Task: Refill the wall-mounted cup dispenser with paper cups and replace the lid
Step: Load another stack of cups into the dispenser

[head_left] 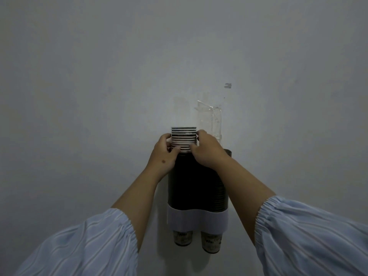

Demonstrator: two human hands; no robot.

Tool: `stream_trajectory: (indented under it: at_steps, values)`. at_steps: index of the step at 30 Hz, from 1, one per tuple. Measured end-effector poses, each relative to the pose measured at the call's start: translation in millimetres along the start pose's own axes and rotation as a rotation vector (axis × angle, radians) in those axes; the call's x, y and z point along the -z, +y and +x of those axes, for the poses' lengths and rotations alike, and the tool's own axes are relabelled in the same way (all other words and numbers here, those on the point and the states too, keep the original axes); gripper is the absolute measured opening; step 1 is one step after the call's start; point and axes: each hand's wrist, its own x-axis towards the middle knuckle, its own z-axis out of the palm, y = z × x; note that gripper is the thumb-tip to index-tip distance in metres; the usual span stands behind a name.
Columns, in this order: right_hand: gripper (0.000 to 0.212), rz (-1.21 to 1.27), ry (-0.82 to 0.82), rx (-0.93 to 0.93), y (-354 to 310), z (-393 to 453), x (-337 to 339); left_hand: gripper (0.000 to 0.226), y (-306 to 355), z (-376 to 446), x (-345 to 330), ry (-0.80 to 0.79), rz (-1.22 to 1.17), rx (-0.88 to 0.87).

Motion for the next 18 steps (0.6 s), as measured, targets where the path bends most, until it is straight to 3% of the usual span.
stream_trajectory:
  at_steps: [4, 8, 14, 18]
  values:
    - [0.047, -0.047, -0.029, 0.002, 1.3, -2.7, 0.7, 0.043, -0.9, -0.9, 0.3, 0.004, 0.094, 0.034]
    - [0.029, -0.190, -0.043, 0.056, -1.4, -5.0, 2.3, 0.024, -1.3, -3.7, -0.4, -0.037, 0.189, -0.027]
    - [0.027, -0.251, -0.068, 0.110, -0.2, -10.7, -0.4, 0.013, -7.3, -6.8, 1.2, 0.024, 0.283, -0.088]
    - [0.026, -0.267, -0.074, 0.126, 1.5, -11.1, -3.0, 0.016, -9.8, -8.5, 1.9, 0.015, 0.351, -0.111]
